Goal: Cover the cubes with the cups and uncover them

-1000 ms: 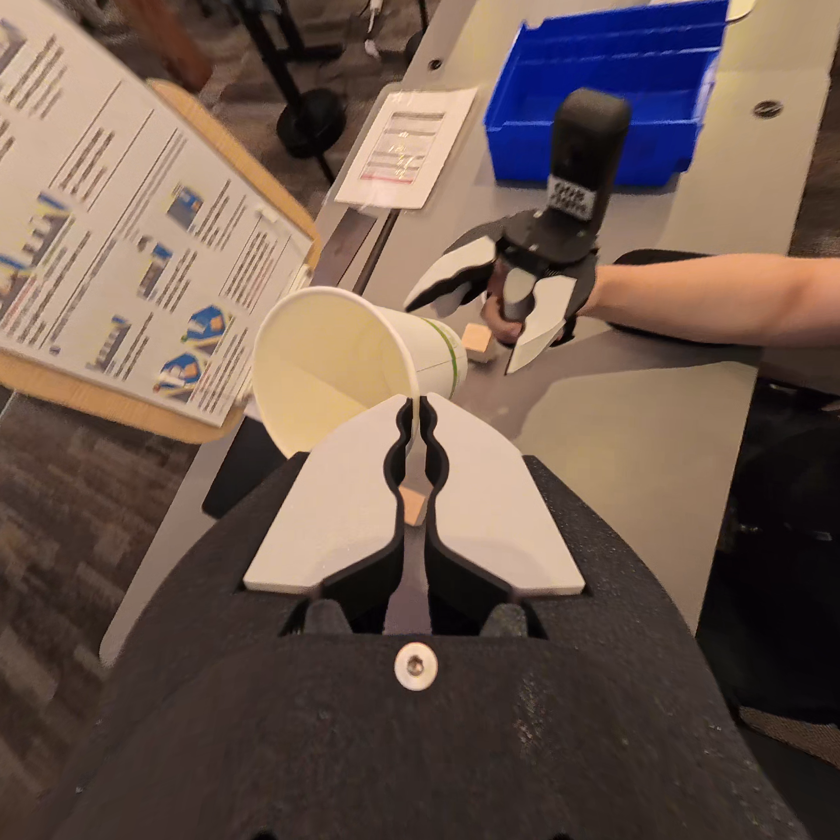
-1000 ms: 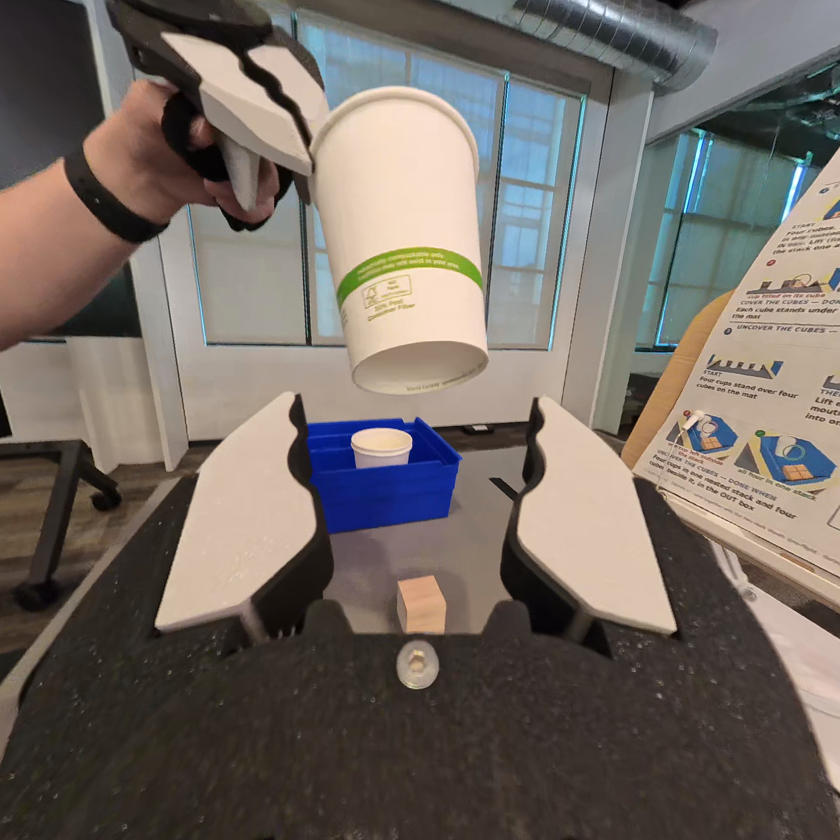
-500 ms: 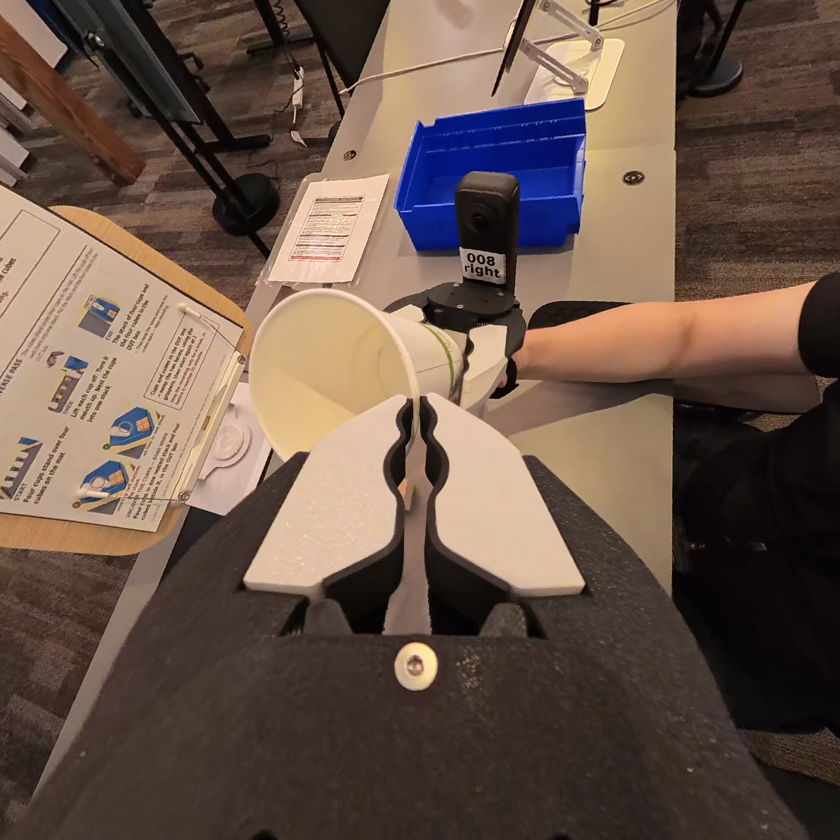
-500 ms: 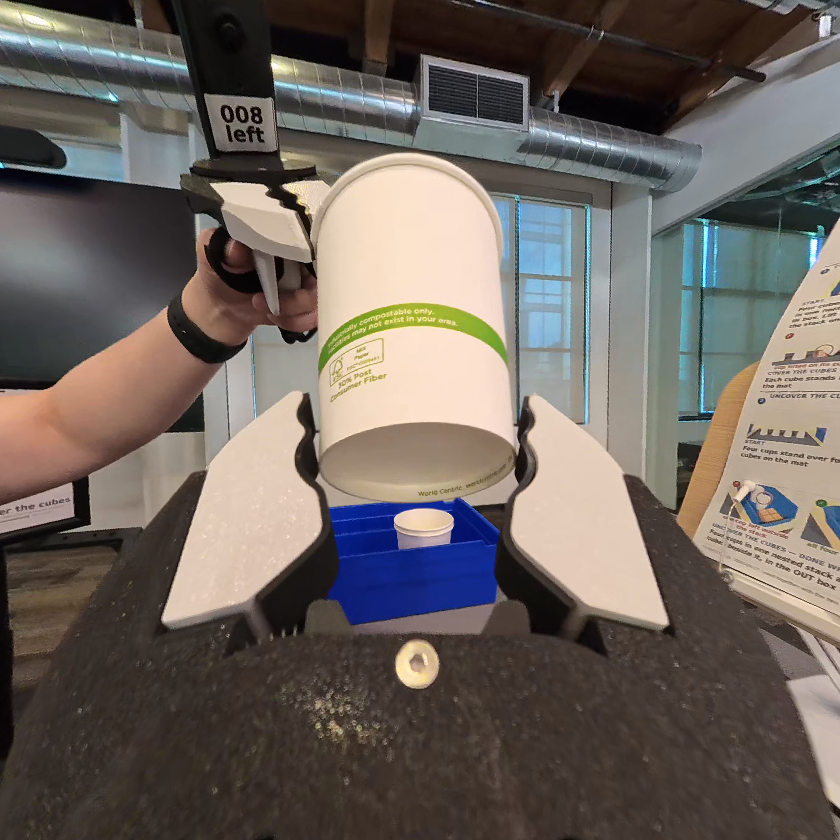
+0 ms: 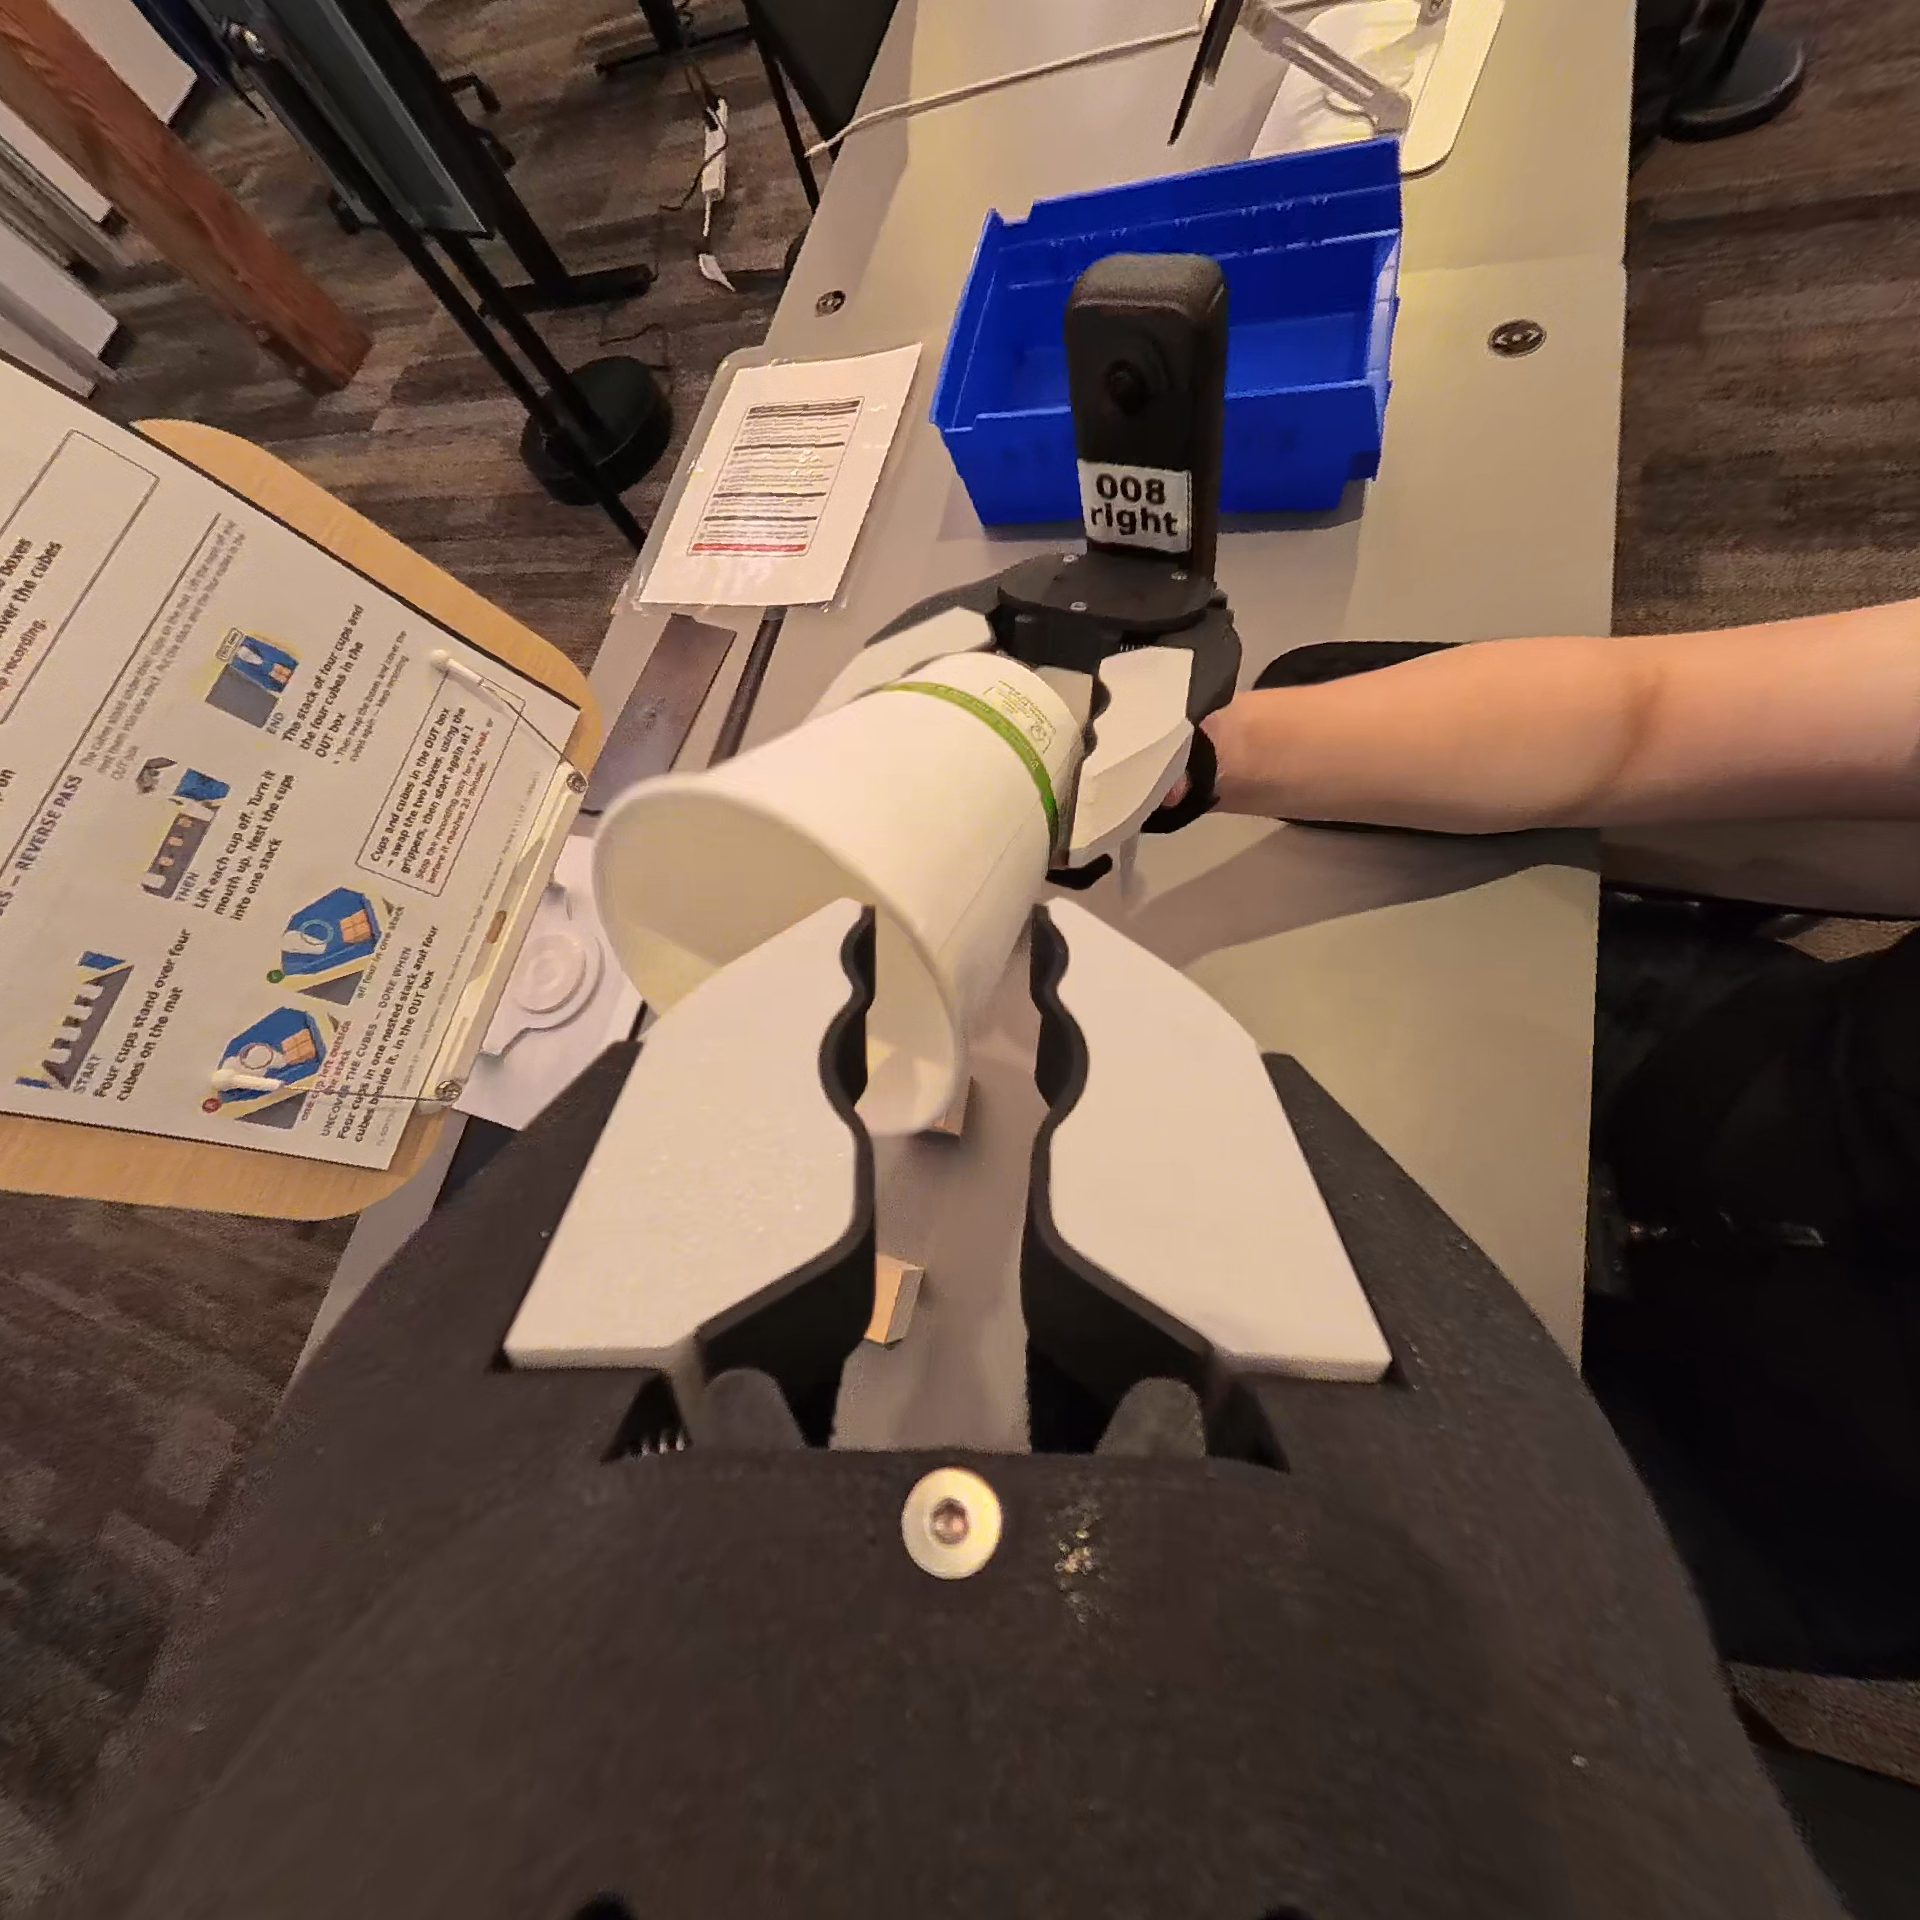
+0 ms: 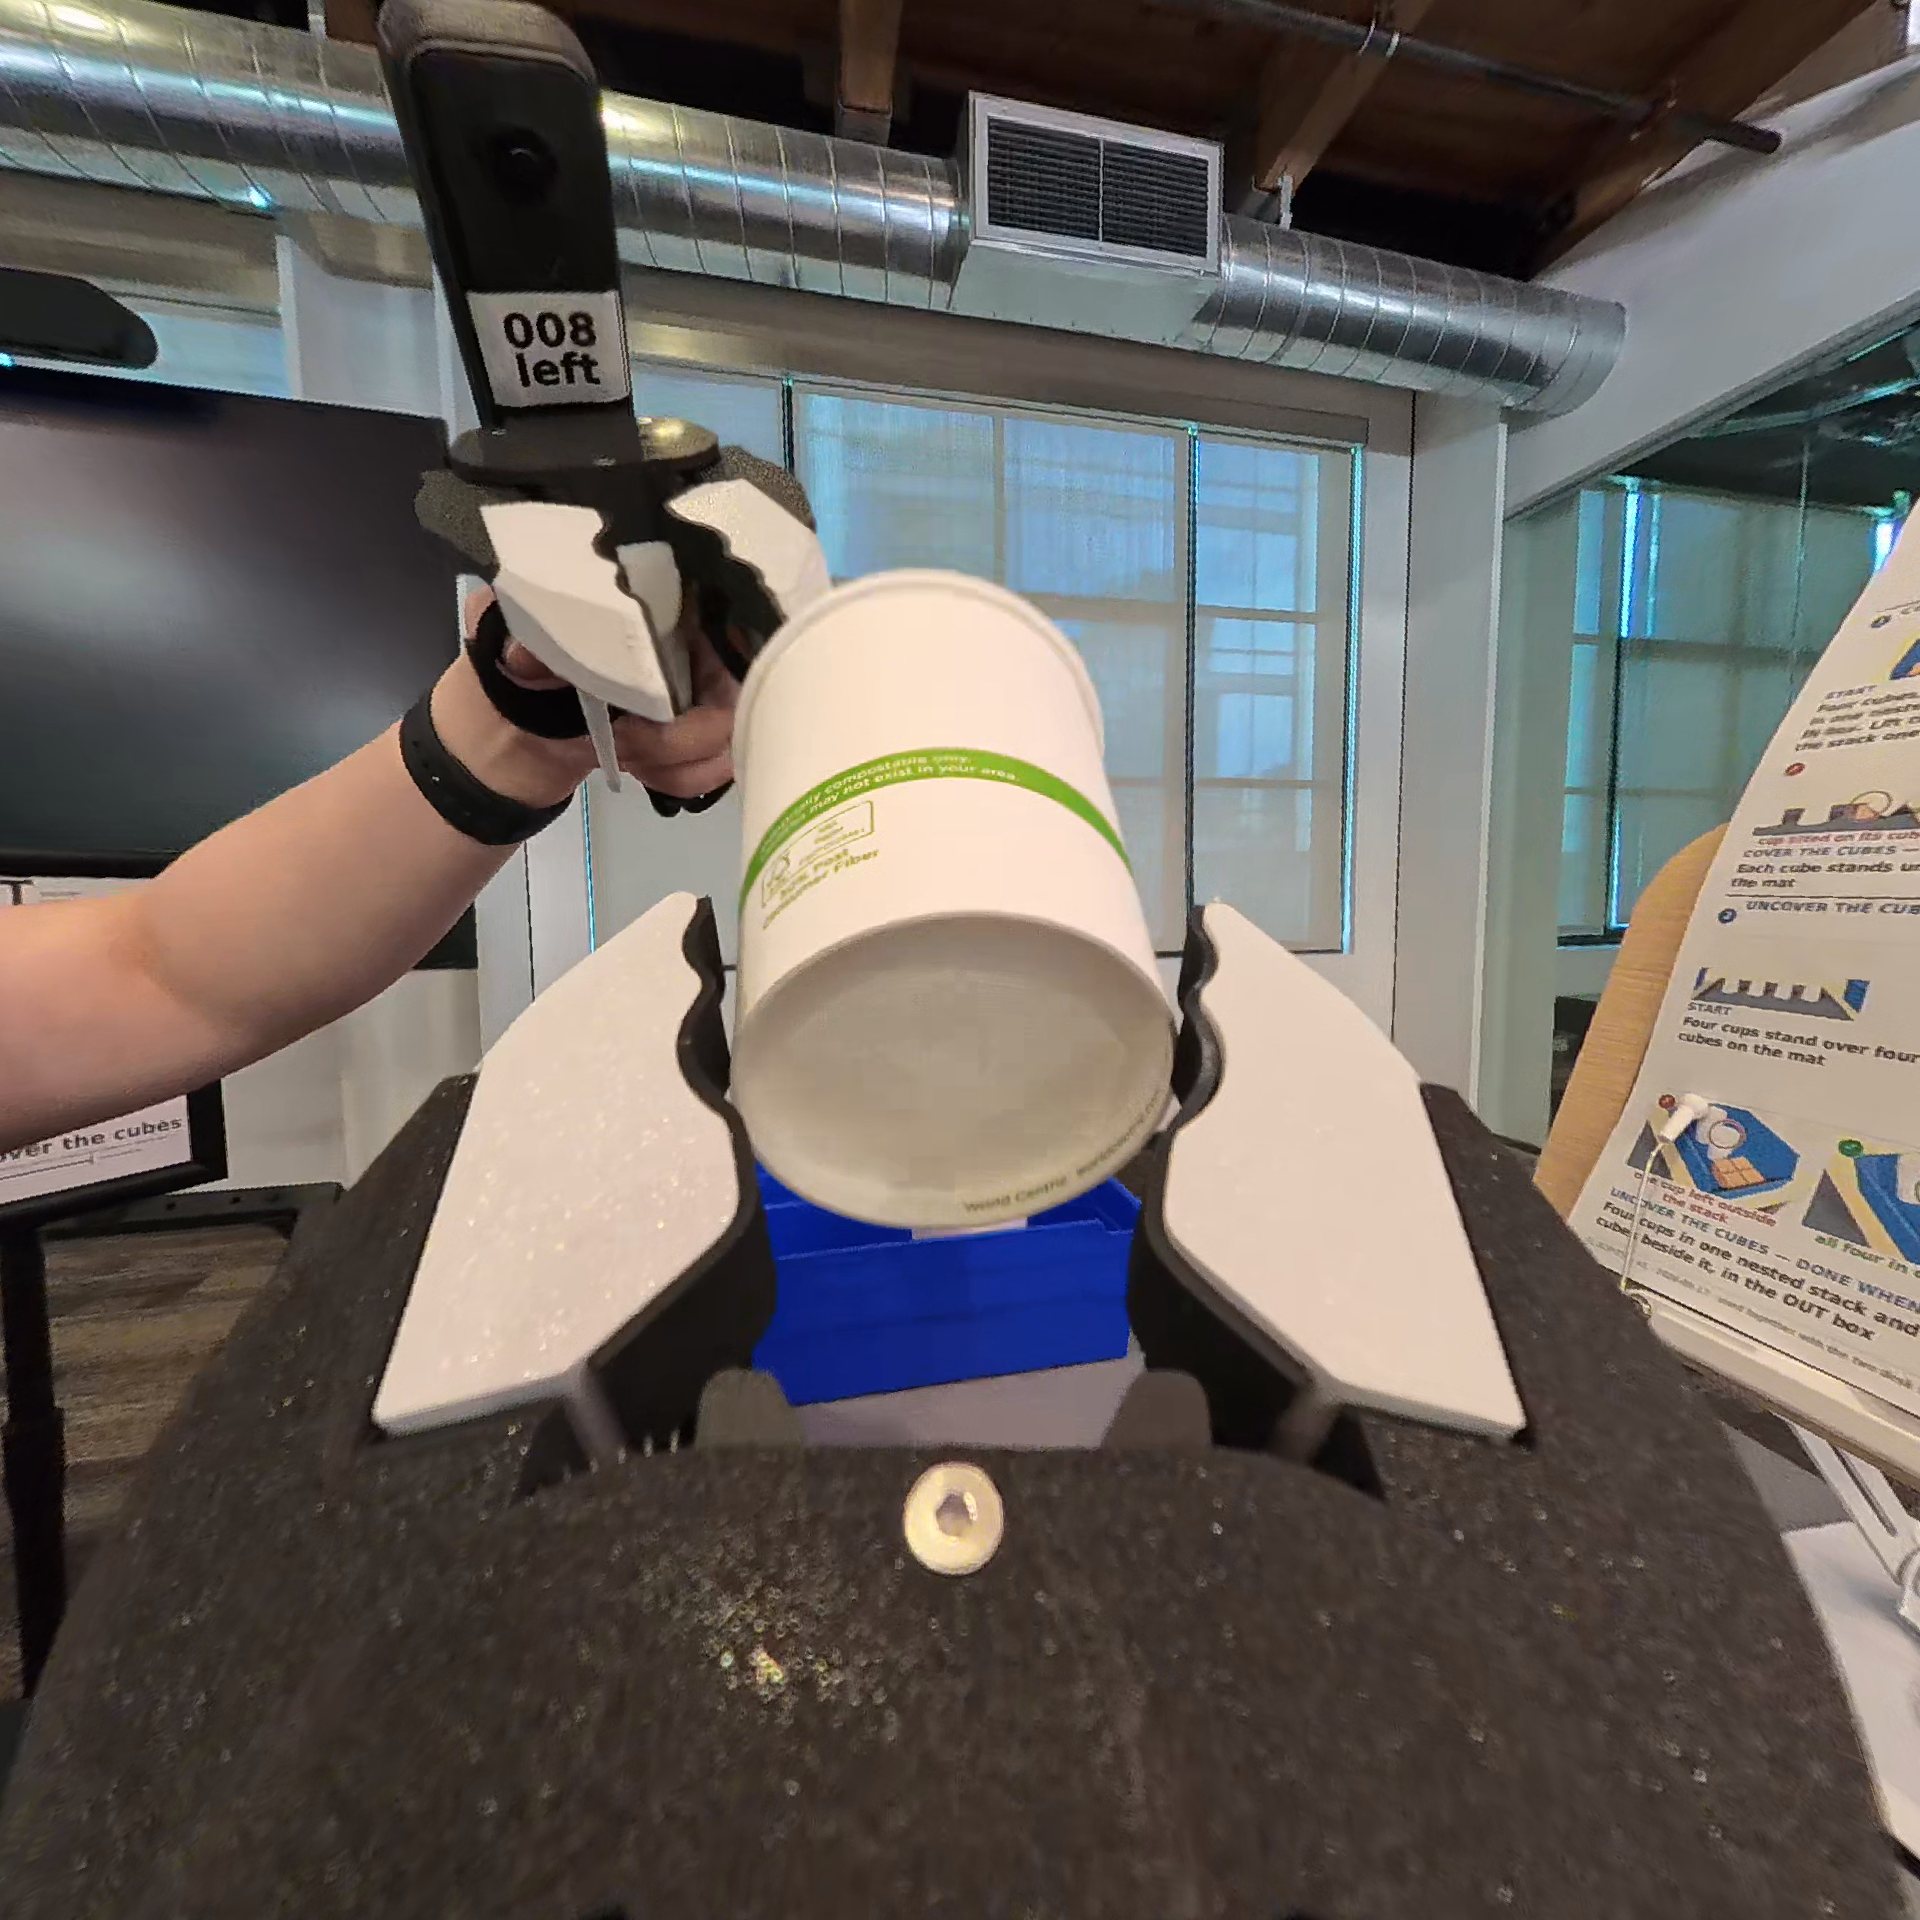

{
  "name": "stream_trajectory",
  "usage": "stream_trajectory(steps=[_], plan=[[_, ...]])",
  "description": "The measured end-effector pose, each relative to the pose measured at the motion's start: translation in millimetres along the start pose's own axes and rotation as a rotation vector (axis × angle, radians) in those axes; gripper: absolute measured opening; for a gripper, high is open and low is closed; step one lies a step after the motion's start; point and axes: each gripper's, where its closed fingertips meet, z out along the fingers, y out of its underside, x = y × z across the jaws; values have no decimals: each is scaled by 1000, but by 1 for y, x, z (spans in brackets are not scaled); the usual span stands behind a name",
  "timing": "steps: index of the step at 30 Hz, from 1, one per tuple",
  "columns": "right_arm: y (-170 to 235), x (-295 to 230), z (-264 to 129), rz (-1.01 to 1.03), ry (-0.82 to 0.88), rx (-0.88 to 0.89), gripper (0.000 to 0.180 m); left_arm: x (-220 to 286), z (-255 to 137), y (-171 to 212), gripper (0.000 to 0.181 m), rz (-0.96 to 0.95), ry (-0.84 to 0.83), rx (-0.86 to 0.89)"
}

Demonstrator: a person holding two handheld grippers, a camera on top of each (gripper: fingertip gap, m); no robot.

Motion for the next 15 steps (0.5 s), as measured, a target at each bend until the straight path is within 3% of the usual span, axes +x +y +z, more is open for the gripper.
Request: stream_trajectory(steps=[6,15], plan=[[4,-4,-1,6,-59,-64,84,2,12,12,18,-61,31,14],[15,8,-7,-222,30,-201,80,7,18,17,3,-63,48,28]])
